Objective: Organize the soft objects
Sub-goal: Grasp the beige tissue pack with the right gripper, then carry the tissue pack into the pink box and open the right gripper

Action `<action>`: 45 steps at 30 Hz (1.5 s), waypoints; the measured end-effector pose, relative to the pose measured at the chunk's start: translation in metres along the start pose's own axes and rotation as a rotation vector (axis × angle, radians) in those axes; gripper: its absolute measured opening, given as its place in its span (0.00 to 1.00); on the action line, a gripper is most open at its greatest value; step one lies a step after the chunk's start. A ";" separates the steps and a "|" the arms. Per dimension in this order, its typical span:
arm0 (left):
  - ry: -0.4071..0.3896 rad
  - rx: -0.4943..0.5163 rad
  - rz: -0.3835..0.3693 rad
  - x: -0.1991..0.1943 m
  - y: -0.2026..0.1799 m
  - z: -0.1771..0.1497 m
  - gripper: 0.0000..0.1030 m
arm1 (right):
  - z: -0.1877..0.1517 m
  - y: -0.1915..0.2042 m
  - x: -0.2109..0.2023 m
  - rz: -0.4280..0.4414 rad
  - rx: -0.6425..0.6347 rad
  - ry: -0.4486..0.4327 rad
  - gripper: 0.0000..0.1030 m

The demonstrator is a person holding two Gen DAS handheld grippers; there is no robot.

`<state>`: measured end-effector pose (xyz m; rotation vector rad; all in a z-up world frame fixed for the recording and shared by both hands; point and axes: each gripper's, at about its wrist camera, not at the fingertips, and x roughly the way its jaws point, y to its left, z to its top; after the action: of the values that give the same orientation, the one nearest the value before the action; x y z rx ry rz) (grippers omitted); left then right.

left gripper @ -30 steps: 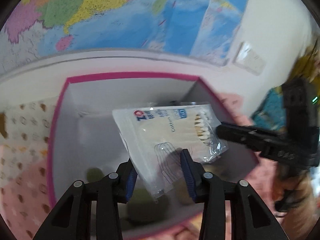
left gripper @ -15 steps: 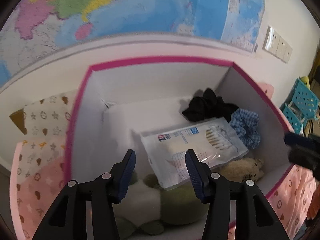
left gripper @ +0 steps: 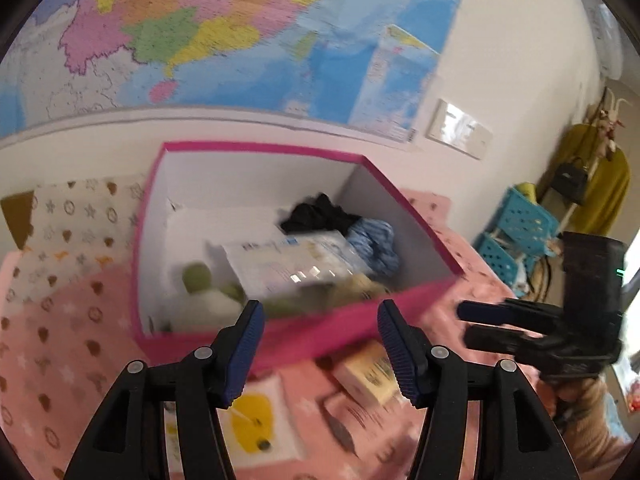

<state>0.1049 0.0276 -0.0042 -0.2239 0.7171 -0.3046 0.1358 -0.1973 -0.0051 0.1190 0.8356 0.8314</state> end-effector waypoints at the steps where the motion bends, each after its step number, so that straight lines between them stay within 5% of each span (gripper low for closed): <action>1: 0.009 -0.004 -0.015 0.000 -0.002 -0.005 0.58 | -0.006 -0.001 0.002 0.003 0.009 0.010 0.47; 10: 0.146 0.013 -0.085 0.024 -0.017 -0.055 0.58 | -0.038 -0.019 0.023 0.013 0.102 0.090 0.47; 18: 0.215 0.010 -0.098 0.053 -0.027 -0.068 0.56 | -0.038 -0.037 0.040 0.003 0.165 0.093 0.47; 28: 0.228 -0.010 -0.111 0.064 -0.030 -0.065 0.42 | -0.031 -0.047 0.056 0.023 0.183 0.100 0.47; 45: 0.233 -0.008 -0.139 0.064 -0.041 -0.065 0.39 | -0.034 -0.031 0.043 0.015 0.127 0.081 0.38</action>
<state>0.0989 -0.0396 -0.0782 -0.2485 0.9354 -0.4659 0.1472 -0.1956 -0.0667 0.2045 0.9652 0.8012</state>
